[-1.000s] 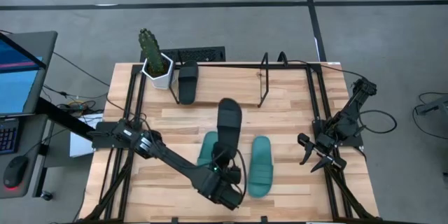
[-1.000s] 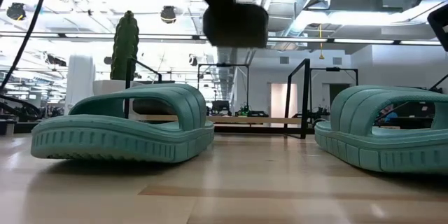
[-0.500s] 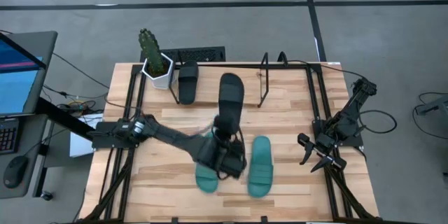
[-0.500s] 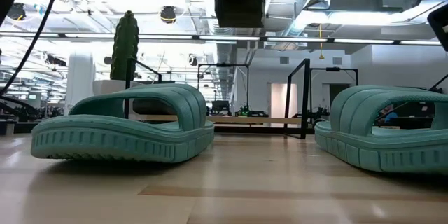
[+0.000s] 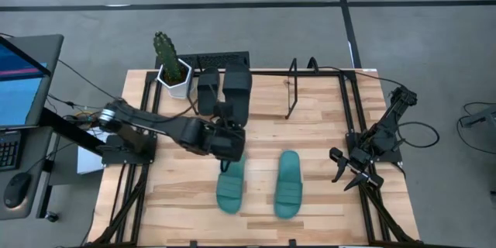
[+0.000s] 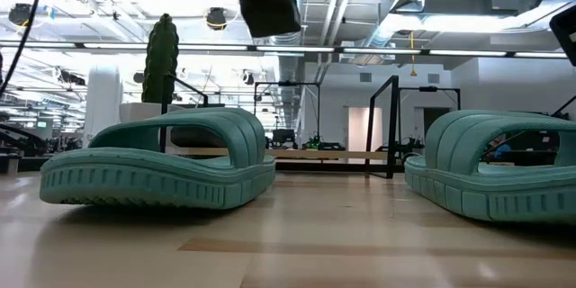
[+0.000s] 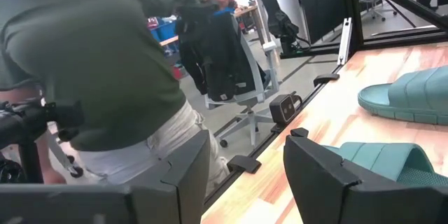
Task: Pick and place slides into the shelf
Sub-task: Put the black slide on the shelf
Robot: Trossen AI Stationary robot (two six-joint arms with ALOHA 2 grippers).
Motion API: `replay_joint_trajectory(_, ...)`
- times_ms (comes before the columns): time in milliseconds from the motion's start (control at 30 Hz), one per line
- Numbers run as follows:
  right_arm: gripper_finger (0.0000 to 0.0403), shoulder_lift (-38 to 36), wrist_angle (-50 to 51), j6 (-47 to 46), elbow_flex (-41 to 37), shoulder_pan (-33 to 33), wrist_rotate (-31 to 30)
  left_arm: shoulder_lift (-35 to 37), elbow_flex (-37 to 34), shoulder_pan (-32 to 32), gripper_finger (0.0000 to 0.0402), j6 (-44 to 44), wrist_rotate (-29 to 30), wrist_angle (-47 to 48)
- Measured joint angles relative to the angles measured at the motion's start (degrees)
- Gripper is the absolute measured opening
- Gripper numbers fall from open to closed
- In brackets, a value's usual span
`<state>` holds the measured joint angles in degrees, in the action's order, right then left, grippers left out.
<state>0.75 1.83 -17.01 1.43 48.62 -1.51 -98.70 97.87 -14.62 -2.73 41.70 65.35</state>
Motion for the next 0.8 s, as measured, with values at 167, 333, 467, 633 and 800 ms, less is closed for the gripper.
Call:
replay_joint_trajectory(167, 0.0169, 0.0, -0.02, 0.01, 0.0, 0.0, -0.01, 4.1, -10.49, 1.71, 0.0002, -3.9, -0.82, -10.46)
replay_joint_trajectory(333, 0.0169, 0.0, -0.01, -0.01, 0.0, 0.0, -0.01, 6.06, -18.54, 4.0, 0.0002, -9.09, -1.68, -18.13)
replay_joint_trajectory(467, 0.0169, 0.0, 0.0, 0.0, 0.0, 0.0, -0.01, 7.45, -24.76, 7.8, 0.0002, -13.19, -6.83, -23.74)
replay_joint_trajectory(633, 0.0169, 0.0, -0.02, 0.01, 0.0, 0.0, 0.01, 7.73, -28.78, 13.1, 0.0002, -16.75, -11.73, -28.86)
replay_joint_trajectory(800, 0.0169, 0.0, 0.0, -0.01, 0.0, 0.0, 0.01, 7.77, -30.02, 18.45, 0.0002, -17.84, -16.16, -33.82)
